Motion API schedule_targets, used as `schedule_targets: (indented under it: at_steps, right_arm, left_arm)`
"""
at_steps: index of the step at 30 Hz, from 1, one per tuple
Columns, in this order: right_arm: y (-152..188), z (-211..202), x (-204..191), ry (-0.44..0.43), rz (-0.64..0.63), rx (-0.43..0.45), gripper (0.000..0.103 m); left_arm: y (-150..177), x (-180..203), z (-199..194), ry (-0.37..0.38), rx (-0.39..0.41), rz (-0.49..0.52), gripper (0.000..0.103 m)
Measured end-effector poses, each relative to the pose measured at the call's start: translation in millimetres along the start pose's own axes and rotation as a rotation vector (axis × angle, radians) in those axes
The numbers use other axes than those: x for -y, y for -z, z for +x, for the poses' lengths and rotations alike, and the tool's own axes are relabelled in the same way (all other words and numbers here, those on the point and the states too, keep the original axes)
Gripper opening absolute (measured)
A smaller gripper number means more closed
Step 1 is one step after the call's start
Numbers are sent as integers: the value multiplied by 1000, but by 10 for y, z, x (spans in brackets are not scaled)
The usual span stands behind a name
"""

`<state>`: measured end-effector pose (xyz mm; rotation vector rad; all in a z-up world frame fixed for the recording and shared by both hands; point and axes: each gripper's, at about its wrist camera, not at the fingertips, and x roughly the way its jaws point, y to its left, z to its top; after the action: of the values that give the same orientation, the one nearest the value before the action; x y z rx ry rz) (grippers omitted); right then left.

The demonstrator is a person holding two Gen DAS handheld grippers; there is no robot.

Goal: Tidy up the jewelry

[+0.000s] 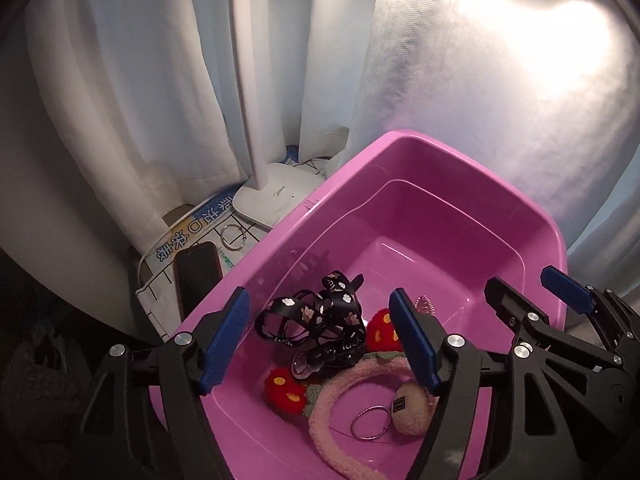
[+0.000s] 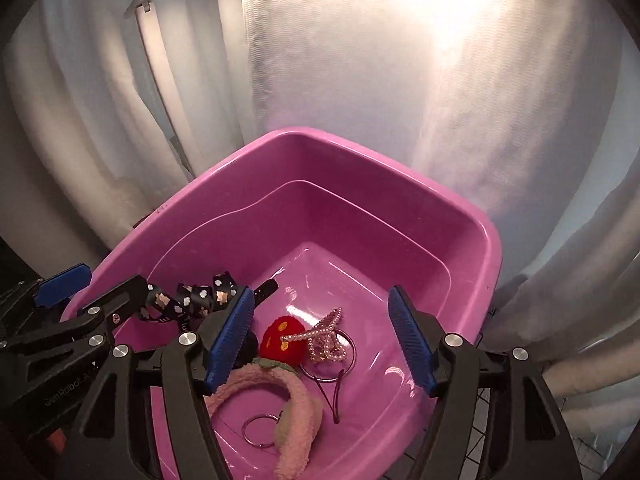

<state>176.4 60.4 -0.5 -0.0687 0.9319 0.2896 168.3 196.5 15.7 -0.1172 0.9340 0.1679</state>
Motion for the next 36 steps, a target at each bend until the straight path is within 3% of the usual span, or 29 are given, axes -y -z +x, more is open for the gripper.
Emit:
schedule_targets:
  at_steps: [3, 21, 36]
  right_arm:
    - [24, -90, 48, -12, 28, 1, 67]
    - [523, -677, 249, 27, 84, 17, 67]
    - [748, -882, 282, 57, 61, 23, 67]
  left_arm:
    - [14, -13, -127, -14, 20, 4, 95]
    - [290, 121, -460, 13, -19, 41, 97]
    - [363, 188, -579, 19, -18, 53, 97]
